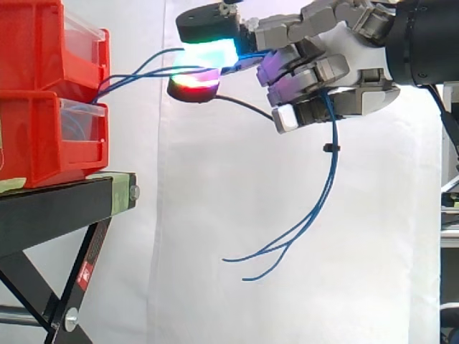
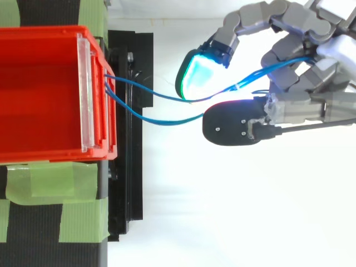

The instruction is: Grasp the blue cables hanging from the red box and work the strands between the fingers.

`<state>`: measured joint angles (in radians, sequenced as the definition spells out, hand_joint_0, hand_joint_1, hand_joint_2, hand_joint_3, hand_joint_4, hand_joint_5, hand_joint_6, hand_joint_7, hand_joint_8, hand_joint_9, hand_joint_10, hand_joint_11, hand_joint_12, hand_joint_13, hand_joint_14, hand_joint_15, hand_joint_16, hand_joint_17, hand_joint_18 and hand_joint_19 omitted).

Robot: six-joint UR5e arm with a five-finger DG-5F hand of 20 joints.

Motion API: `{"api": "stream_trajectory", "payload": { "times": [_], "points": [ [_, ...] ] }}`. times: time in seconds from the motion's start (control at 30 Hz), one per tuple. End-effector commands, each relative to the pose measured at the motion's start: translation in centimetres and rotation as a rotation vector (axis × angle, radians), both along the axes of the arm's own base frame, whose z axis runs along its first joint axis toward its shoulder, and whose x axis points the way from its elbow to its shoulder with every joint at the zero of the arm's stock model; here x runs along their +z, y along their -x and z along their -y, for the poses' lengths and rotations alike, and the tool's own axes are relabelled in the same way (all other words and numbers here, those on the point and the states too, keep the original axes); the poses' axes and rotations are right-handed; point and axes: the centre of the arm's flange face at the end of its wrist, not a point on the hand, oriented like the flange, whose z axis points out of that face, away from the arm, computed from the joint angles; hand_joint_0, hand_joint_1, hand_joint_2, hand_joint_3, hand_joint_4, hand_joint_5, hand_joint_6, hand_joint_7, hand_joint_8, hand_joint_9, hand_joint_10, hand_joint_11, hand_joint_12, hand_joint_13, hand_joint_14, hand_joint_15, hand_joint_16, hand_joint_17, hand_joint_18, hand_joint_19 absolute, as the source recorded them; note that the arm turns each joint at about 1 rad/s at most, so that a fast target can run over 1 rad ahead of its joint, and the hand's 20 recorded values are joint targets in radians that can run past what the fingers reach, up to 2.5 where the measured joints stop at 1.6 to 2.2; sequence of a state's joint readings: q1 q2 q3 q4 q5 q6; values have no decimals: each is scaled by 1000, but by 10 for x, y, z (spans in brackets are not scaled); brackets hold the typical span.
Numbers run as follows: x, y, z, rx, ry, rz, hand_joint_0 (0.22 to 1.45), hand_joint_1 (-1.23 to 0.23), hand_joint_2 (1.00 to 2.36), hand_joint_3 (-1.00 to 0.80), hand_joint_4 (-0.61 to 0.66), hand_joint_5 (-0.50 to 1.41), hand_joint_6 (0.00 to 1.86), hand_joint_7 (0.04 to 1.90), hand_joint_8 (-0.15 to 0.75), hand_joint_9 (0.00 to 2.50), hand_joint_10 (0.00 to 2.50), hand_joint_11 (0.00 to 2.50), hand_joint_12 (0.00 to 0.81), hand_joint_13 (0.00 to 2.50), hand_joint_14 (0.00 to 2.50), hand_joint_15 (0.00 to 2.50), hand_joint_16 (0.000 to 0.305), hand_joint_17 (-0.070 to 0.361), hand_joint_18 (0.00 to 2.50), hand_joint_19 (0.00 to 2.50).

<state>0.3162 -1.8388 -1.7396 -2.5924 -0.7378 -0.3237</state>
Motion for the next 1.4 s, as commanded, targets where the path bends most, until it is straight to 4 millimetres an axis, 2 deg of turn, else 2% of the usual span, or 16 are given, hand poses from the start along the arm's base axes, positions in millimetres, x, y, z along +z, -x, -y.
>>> {"api": "stream_trajectory", "payload": {
  "times": [0.0,0.23,0.6,0.63,0.67,0.7,0.73,0.77,0.8,0.9,1.03,1.07,1.27,1.3,1.33,1.37],
  "points": [
    [0,0,0,0,0,1,1025,-791,1015,-127,173,38,813,892,492,1274,2500,2461,646,1785,2500,1407,248,186,2421,512],
    [0,0,0,0,-34,21,1123,-790,1015,-67,165,9,860,866,492,1274,2500,2461,646,1785,2500,1407,248,186,2421,512],
    [0,0,0,5,-63,35,1214,-773,1013,-164,136,8,949,836,492,1274,2500,2461,646,1785,2500,1407,248,186,2421,512],
    [0,0,-1,7,-64,35,1221,-771,1012,-138,124,2,1017,814,492,1274,2500,2461,646,1785,2500,1407,248,186,2421,512],
    [0,0,0,6,-67,37,1235,-776,1006,-2,115,-16,1180,785,492,1274,2500,2461,646,1785,2500,1407,248,186,2421,512],
    [0,0,0,6,-67,37,1240,-779,1005,17,110,-21,1208,776,492,1274,2500,2461,646,1785,2500,1407,248,186,2421,512],
    [0,0,0,6,-70,38,1227,-779,1030,152,102,-23,1249,766,492,1274,2500,2461,646,1785,2500,1407,248,186,2421,512],
    [0,0,0,6,-71,39,1194,-777,1139,163,94,-21,1255,761,492,1274,2500,2461,646,1785,2500,1407,248,186,2421,512],
    [0,0,0,6,-71,39,1193,-775,1138,182,92,-22,1256,762,492,1274,2500,2461,646,1785,2500,1407,248,186,2421,512],
    [0,0,0,6,-74,41,1183,-772,1160,188,91,-9,1130,791,492,1274,2500,2461,646,1785,2500,1407,248,186,2421,512],
    [0,0,0,6,-74,41,1166,-777,1200,143,85,-7,1050,805,492,1274,2500,2461,646,1785,2500,1407,248,186,2421,512],
    [0,0,0,6,-74,41,1227,-773,1109,196,73,-4,1029,819,492,1274,2500,2461,646,1785,2500,1407,248,186,2421,512],
    [0,0,-1,8,-74,41,1315,-778,1069,151,-3,16,952,847,492,1274,2500,2461,646,1785,2500,1407,248,186,2421,512],
    [0,0,0,6,-74,41,1336,-779,1000,163,-7,17,949,848,492,1274,2500,2461,646,1785,2500,1407,248,186,2421,512],
    [0,0,0,6,-74,41,1248,-800,1007,-4,17,43,870,874,492,1274,2500,2461,646,1785,2500,1407,248,186,2421,512],
    [0,0,0,6,-74,41,1099,-820,1014,-119,80,95,723,950,492,1274,2500,2461,646,1785,2500,1407,248,186,2421,512]
  ]
}}
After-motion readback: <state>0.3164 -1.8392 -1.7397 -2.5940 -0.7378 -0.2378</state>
